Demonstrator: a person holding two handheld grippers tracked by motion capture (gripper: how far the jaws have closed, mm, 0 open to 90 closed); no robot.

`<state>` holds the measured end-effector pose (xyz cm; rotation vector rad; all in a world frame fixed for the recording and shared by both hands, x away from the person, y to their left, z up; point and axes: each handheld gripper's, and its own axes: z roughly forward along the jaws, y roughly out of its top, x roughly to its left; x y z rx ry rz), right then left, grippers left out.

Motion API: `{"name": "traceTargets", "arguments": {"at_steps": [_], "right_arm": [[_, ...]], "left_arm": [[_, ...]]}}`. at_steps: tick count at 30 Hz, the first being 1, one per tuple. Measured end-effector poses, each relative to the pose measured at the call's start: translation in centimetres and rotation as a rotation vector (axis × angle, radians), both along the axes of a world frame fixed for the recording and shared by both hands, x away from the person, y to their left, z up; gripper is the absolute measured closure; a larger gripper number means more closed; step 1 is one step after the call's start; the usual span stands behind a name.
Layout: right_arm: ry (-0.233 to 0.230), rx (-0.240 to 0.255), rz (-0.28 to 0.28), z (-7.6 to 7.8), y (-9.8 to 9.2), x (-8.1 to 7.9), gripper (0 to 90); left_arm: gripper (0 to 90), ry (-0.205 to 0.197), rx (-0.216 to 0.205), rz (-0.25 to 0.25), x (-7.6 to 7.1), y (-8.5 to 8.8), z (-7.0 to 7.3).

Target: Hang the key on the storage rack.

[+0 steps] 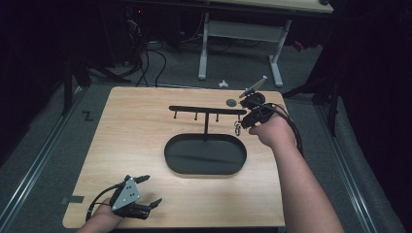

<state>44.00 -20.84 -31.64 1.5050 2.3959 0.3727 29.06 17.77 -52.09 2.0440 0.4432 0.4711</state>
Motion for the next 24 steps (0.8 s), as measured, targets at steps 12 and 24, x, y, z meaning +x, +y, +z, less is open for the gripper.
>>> {"name": "traceTargets", "arguments": {"at_steps": [12,24], "right_arm": [[0.012,0.017,-0.002,-0.8,-0.2,-0.7,65.2],[0.033,0.031,-0.005,-4.4,-0.9,-2.8,56.3]], "left_arm": [[15.2,0.0,0.002,-0.002,0.0,0.0,0.0],[15.2,0.002,0.006,-0.002,0.0,-0.1,0.0]]}}
